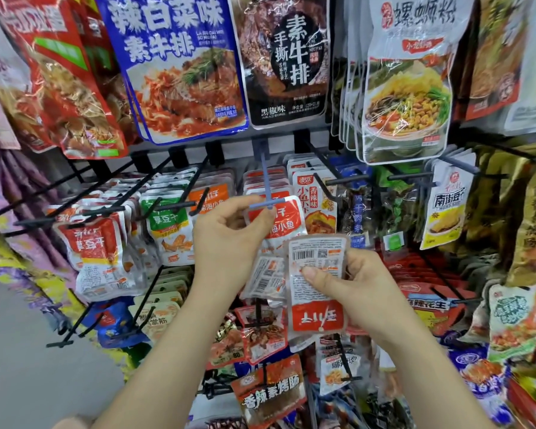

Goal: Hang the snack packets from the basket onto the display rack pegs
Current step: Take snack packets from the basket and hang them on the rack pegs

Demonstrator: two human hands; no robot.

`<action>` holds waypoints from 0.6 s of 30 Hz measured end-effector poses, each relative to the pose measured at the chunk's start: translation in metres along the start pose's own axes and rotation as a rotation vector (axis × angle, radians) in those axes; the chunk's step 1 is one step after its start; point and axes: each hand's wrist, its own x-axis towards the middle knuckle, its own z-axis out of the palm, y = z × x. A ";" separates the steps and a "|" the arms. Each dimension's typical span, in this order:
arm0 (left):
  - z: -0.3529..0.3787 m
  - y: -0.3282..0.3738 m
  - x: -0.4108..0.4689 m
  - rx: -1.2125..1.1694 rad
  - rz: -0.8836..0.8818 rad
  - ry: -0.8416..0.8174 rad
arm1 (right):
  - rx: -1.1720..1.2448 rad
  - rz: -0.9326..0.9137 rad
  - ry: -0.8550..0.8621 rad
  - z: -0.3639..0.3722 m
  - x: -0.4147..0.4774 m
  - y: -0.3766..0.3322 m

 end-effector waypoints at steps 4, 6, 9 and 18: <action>-0.004 -0.001 0.006 -0.028 -0.095 -0.061 | -0.062 -0.013 -0.039 -0.004 0.002 -0.002; -0.007 -0.002 0.012 -0.039 -0.143 -0.091 | -0.132 -0.047 -0.064 -0.006 0.003 -0.005; -0.007 -0.005 0.018 -0.031 -0.192 -0.102 | -0.240 -0.102 -0.089 -0.008 0.006 -0.009; -0.006 -0.018 0.010 0.061 -0.044 -0.225 | -0.795 -0.501 0.079 -0.008 0.011 0.014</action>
